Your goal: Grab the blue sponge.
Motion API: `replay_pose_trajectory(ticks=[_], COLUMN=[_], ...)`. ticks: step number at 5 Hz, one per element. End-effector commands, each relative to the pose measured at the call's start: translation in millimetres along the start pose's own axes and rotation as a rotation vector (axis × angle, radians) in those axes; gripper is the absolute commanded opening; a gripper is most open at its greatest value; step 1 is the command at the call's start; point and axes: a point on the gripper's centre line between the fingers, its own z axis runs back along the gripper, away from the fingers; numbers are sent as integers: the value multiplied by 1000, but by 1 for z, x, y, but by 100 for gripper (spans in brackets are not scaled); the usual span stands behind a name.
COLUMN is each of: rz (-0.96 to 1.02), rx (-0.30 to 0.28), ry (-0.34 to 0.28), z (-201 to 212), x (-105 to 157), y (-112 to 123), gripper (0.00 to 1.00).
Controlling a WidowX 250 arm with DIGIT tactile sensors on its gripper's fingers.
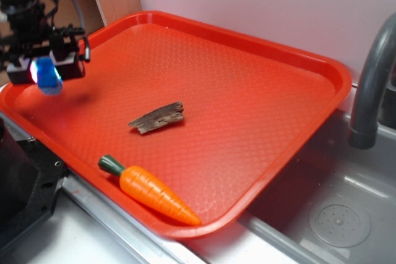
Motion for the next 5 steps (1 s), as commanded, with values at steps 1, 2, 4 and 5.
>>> replay_pose_trajectory(ticks=[1,2,4,5], rz=[-510,-600,-589,-539], rx=[106,83,-101,-152], ry=[-159,-154,-25,3], z=[85,92,117,133], x=[-12,-17,8,18], y=[-42,-62,-78,-78], gripper=[0,0,0,0])
